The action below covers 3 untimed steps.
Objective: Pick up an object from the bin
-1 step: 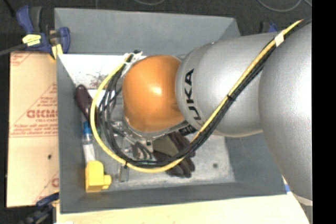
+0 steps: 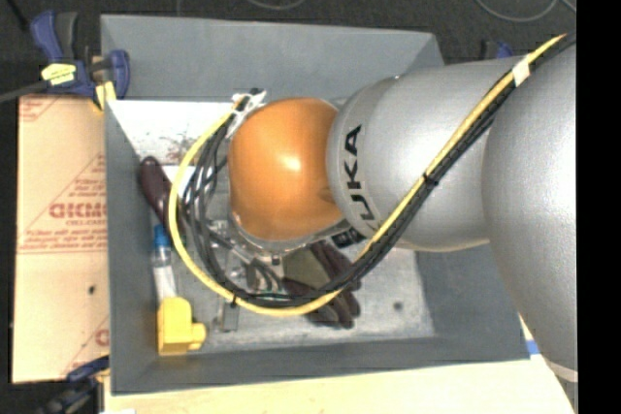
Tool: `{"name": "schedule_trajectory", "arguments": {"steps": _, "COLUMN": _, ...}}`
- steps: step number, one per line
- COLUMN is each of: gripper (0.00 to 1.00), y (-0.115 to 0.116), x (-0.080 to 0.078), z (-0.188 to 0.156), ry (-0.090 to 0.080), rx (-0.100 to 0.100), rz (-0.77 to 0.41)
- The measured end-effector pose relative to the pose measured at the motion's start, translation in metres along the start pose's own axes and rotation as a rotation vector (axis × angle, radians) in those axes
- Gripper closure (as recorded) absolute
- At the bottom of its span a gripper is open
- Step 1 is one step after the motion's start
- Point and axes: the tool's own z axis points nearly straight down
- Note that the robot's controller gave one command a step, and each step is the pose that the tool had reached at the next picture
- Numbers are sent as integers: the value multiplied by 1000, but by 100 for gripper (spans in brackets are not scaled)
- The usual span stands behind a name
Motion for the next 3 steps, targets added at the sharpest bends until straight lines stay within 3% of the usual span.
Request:
{"name": "schedule_trajectory", "arguments": {"steps": 1, "gripper": 0, "y": 14, "x": 1, "z": 47, "ry": 1, "rx": 1, "rz": -164}}
{"name": "schedule_trajectory", "arguments": {"steps": 2, "gripper": 0, "y": 31, "x": 3, "z": 51, "ry": 2, "rx": 1, "rz": -247}}
{"name": "schedule_trajectory", "arguments": {"steps": 3, "gripper": 0, "y": 30, "x": 3, "z": 52, "ry": 0, "rx": 1, "rz": -624}}
